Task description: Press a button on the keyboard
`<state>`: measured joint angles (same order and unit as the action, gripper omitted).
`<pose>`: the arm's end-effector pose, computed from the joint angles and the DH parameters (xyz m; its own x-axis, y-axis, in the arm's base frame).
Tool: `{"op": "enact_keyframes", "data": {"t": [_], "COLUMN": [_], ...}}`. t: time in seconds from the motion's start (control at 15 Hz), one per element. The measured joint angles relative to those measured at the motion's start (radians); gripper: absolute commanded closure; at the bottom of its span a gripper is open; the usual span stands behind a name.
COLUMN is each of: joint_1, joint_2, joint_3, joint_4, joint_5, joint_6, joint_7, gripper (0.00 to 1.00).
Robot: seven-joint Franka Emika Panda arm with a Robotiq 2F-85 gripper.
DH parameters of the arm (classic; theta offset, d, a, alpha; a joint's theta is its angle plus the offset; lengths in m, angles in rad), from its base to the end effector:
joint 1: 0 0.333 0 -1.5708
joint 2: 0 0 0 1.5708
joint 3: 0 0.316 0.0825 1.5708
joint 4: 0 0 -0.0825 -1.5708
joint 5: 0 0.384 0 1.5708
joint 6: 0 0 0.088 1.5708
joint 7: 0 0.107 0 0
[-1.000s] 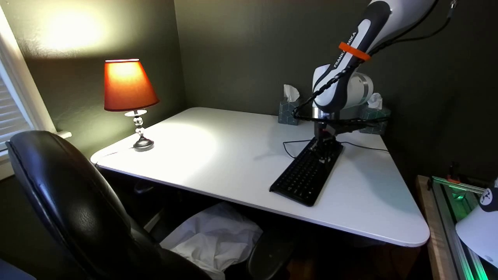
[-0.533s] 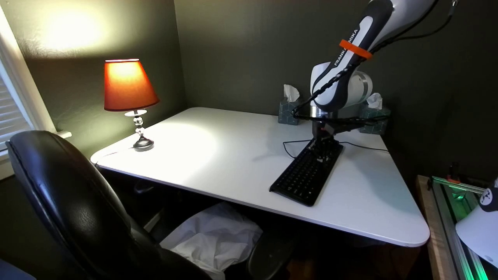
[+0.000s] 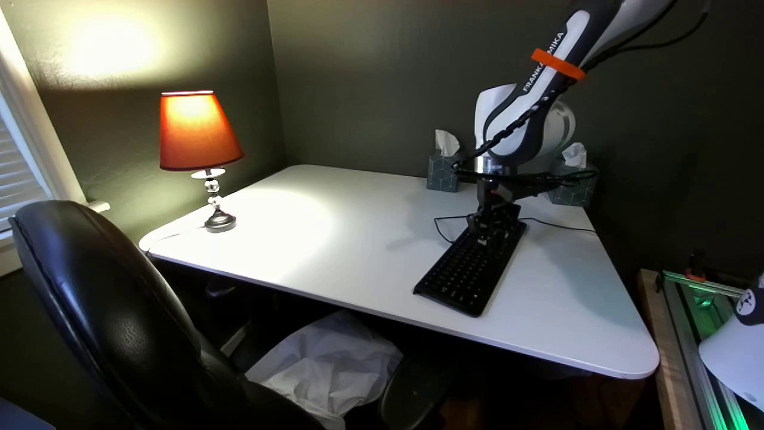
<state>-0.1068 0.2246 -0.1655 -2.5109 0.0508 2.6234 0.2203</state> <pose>0.4362 -0.1266 0.1878 0.8543 -0.5098 -0.1015 -0.5086 -0.8601 0.0396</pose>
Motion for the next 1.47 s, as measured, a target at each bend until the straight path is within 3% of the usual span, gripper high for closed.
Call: {"op": "enact_keyframes", "data": {"t": [0.13, 0.27, 0.53, 1.13, 1.47], "joint_1": [0.009, 0.017, 0.02, 0.019, 0.007], "joint_2": [-0.027, -0.055, -0.111, -0.257, -0.349], "joint_3": [-0.007, -0.015, -0.02, 0.001, 0.035], "joint_4": [-0.016, -0.032, -0.062, -0.088, -0.123], "joint_5": [-0.036, -0.077, -0.139, -0.273, -0.284], "joint_6": [0.0, 0.0, -0.025, -0.245, -0.276], "joint_7": [0.041, 0.092, 0.176, 0.391, 0.449], "gripper": [0.05, 0.0, 0.0, 0.0, 0.0]}}
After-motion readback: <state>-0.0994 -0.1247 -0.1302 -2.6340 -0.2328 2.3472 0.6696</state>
